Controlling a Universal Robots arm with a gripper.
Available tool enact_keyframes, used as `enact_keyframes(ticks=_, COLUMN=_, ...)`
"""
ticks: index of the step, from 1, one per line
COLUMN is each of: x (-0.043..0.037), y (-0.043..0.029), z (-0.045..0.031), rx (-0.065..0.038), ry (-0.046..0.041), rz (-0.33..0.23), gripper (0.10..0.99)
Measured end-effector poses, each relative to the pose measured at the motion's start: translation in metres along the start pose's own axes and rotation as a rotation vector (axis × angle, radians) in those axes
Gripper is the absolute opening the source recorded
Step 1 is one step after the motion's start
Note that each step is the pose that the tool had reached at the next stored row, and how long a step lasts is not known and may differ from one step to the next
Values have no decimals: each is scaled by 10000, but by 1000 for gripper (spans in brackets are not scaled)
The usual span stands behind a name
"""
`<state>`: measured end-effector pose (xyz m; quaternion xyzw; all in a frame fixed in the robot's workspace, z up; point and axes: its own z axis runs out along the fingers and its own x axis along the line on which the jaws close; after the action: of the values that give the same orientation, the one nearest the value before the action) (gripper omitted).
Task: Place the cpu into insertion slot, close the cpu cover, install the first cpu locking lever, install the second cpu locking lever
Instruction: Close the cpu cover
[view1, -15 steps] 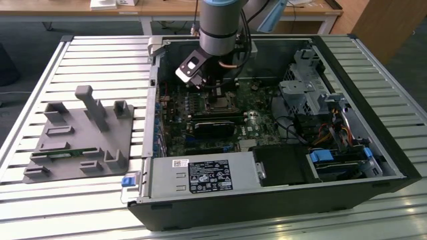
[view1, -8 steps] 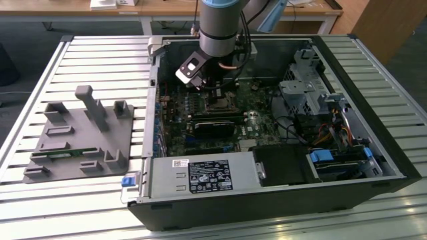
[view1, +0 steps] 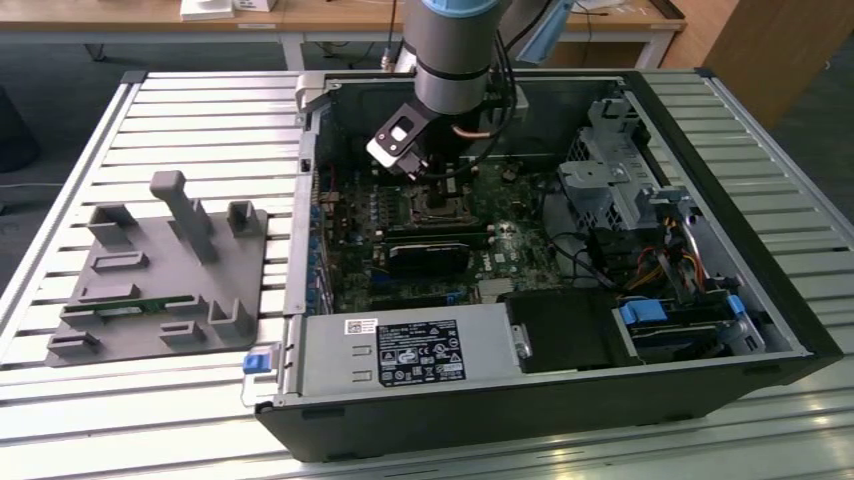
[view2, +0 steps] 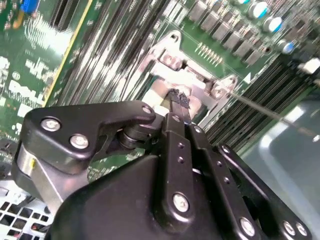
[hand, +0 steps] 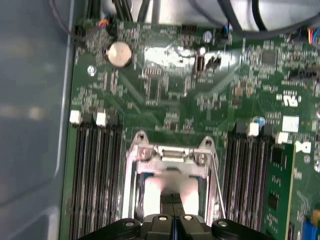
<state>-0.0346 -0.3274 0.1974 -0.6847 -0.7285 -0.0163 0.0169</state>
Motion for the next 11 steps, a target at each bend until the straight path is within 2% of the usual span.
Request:
enact_keyframes(ticks=3, x=7, y=15, z=-17, rx=1, ry=-6, rz=0, gripper=110)
enact_keyframes(ticks=4, x=13, y=18, z=-31, rx=-17, ry=23, rz=-2, gripper=110)
enact_keyframes(ticks=8, x=17, y=16, z=-131, rx=-6, ry=10, rz=0, gripper=110)
enact_keyframes(ticks=11, x=18, y=16, z=-157, rx=-7, ry=11, rz=0, gripper=110)
